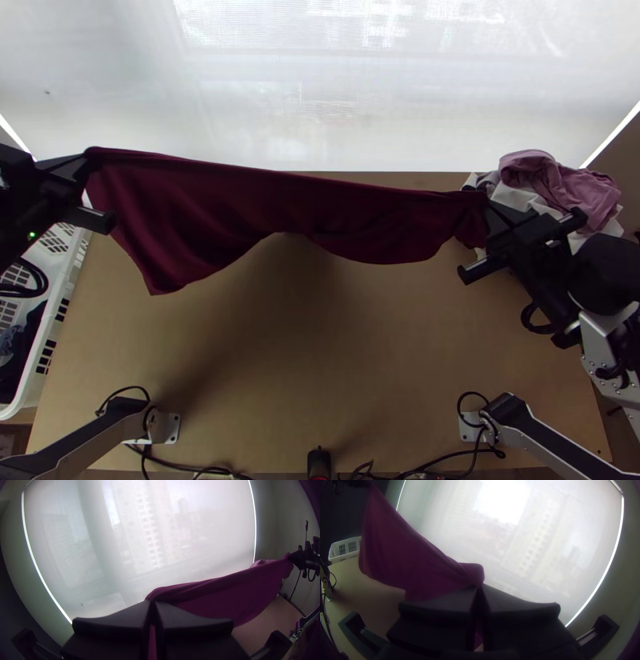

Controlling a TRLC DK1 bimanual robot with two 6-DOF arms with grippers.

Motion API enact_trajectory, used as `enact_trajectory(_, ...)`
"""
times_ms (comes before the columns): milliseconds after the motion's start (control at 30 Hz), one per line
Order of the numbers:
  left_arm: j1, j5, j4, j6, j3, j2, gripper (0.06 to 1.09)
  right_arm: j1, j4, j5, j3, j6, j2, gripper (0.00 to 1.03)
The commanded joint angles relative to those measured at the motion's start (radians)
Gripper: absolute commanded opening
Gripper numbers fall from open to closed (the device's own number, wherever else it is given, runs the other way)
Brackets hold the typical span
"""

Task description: Fold the t-shirt

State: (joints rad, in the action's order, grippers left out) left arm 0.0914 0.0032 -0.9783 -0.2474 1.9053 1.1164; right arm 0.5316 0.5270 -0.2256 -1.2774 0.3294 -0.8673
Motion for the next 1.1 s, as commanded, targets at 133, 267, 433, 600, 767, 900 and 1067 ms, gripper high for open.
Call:
enact_trajectory(133,-0.002,-0.109,0.049,0.000,0.225,-0.029,0.09,-0.002,-0.007,-0.018,-0.094,0.049,0.122,0.03)
enact_trajectory(267,-0.002,-0.167,0.098,-0.020,0.279,-0.036,0.09,-0.002,-0.012,-0.020,-0.149,0.071,0.157,0.03)
enact_trajectory(433,-0.002,-0.177,0.145,-0.062,0.307,-0.061,0.09,-0.015,0.004,-0.021,-0.261,0.094,0.171,0.03)
enact_trajectory(600,-0.002,-0.169,0.151,-0.075,0.313,-0.101,0.09,-0.041,0.028,-0.021,-0.332,0.142,0.194,0.03)
enact_trajectory(767,-0.002,-0.131,0.158,-0.110,0.325,-0.145,0.09,-0.067,0.067,-0.020,-0.373,0.177,0.231,0.03)
enact_trajectory(900,-0.004,-0.085,0.161,-0.116,0.322,-0.187,0.09,-0.085,0.077,-0.015,-0.392,0.220,0.263,0.03)
enact_trajectory(1067,-0.004,-0.029,0.142,-0.116,0.319,-0.233,0.09,-0.116,0.149,-0.012,-0.444,0.230,0.283,0.03)
